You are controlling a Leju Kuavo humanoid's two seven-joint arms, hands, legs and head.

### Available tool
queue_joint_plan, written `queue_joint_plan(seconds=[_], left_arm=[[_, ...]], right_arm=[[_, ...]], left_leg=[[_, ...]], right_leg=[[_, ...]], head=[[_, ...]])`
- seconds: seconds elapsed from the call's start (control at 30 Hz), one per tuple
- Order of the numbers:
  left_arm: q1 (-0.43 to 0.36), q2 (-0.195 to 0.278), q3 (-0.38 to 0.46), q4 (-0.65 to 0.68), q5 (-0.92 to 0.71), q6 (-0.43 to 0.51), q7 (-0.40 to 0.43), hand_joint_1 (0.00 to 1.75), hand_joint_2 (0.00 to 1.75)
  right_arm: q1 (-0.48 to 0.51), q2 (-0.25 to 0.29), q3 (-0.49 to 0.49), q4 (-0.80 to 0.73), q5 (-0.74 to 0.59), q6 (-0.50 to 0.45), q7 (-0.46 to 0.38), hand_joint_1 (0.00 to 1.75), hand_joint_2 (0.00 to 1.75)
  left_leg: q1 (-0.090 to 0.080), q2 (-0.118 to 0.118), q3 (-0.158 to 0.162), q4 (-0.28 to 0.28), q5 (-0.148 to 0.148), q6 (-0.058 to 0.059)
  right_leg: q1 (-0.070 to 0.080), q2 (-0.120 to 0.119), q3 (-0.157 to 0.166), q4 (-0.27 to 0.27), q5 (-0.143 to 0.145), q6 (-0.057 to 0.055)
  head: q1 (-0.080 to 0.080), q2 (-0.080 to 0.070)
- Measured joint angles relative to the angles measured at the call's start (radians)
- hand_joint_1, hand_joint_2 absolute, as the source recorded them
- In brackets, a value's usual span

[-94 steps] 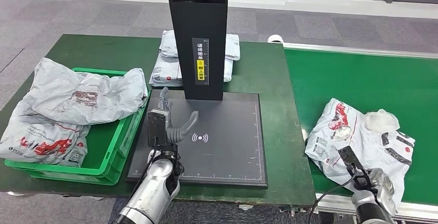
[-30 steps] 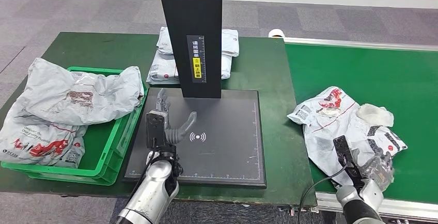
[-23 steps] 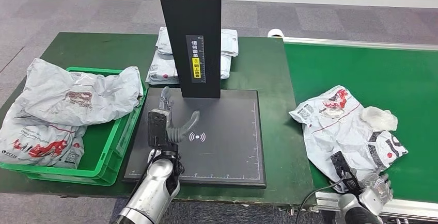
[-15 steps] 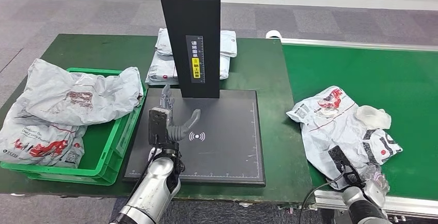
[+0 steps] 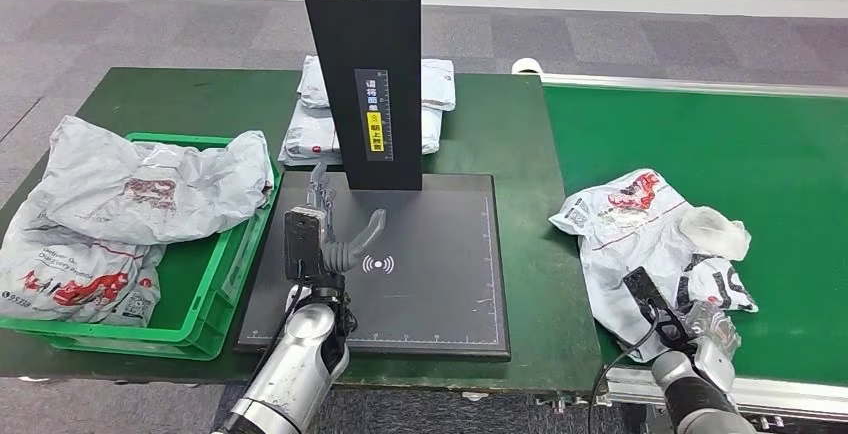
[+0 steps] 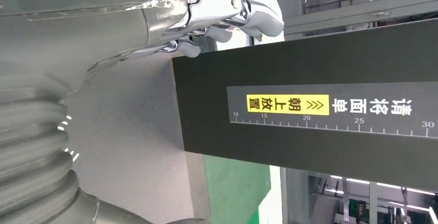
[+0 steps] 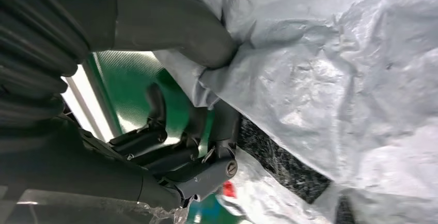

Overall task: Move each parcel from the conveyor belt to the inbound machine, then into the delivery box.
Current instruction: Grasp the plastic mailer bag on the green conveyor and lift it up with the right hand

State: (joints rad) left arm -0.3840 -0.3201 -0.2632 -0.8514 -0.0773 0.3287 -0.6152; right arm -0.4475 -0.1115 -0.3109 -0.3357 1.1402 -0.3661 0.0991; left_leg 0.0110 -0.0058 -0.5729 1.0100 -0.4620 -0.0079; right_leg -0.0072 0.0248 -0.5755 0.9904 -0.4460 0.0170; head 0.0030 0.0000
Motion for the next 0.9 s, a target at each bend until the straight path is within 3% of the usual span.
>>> queue_joint_plan(seconds=[0.9], left_arm=[[0.001, 0.003, 0.000, 0.000, 0.000, 0.001, 0.006, 0.00, 1.75]], right_arm=[[-0.008, 0.033, 0.000, -0.007, 0.041, -0.008, -0.036, 1.75, 1.75]], left_leg=[[-0.001, -0.001, -0.002, 0.000, 0.000, 0.000]], right_leg=[[-0.001, -0.001, -0.001, 0.000, 0.000, 0.000]], head=[[0.000, 0.000]])
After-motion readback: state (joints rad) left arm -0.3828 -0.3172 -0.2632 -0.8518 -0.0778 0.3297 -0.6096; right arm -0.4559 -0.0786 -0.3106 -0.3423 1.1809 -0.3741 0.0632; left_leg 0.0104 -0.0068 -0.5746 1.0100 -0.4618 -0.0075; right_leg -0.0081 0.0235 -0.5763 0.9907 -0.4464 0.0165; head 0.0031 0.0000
